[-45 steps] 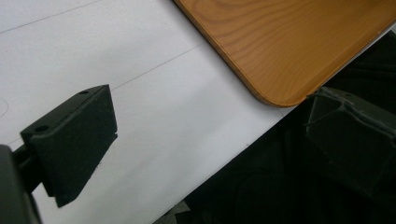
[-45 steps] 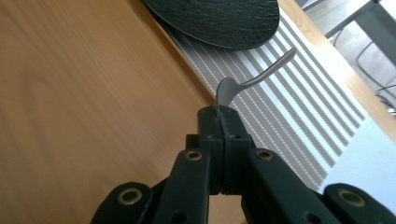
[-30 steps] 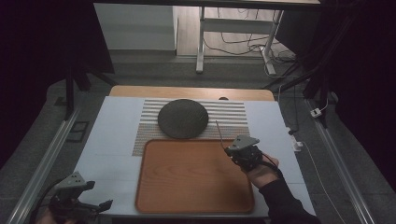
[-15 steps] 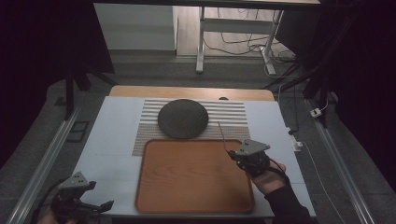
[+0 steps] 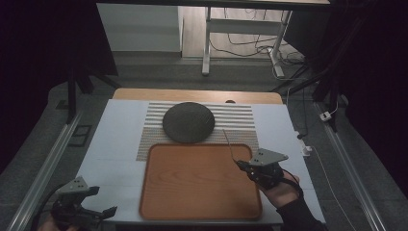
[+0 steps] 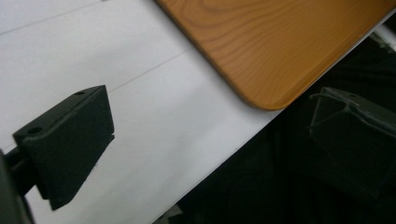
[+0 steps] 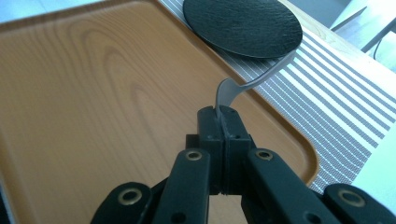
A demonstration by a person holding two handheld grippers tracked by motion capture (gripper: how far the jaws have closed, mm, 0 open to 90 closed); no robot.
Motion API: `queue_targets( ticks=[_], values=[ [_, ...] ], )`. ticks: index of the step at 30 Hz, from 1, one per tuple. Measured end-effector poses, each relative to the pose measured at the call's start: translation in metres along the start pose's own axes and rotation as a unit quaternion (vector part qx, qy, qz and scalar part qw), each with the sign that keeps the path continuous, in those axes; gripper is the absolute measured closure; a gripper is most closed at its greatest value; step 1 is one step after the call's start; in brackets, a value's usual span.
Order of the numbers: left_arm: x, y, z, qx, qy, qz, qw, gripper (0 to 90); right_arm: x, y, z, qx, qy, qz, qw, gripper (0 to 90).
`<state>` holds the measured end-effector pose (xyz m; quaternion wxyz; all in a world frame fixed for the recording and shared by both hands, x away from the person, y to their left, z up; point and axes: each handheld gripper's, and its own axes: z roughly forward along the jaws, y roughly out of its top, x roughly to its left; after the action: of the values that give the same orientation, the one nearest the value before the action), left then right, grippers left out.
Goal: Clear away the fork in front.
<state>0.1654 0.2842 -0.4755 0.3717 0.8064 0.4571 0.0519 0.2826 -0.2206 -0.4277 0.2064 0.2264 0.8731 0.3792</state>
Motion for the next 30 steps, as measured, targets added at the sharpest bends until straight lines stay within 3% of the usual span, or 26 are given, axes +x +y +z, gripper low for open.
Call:
queue_targets(
  ticks=[8,12,19,22,30],
  values=[
    [0.004,0.004,-0.002,-0.041,-0.041,-0.006,0.9983,0.0,0.002,-0.006,-0.011,-0.013,0.018,0.021,0.9995,89.1],
    [0.004,0.01,-0.001,-0.056,-0.056,0.0,0.9969,0.0,0.005,-0.009,-0.015,-0.021,0.036,0.034,0.9985,89.0],
    [-0.006,0.027,0.012,-0.05,-0.066,0.038,0.9958,0.0,0.013,-0.011,-0.018,-0.032,0.073,0.044,0.9959,89.0],
    [-0.009,0.033,0.02,-0.05,-0.076,0.061,0.994,0.0,0.017,-0.011,-0.019,-0.035,0.088,0.047,0.9944,89.0],
    [-0.016,0.058,0.037,-0.056,-0.099,0.093,0.9891,0.0,0.024,-0.009,-0.018,-0.047,0.132,0.046,0.9891,89.0]
  ],
)
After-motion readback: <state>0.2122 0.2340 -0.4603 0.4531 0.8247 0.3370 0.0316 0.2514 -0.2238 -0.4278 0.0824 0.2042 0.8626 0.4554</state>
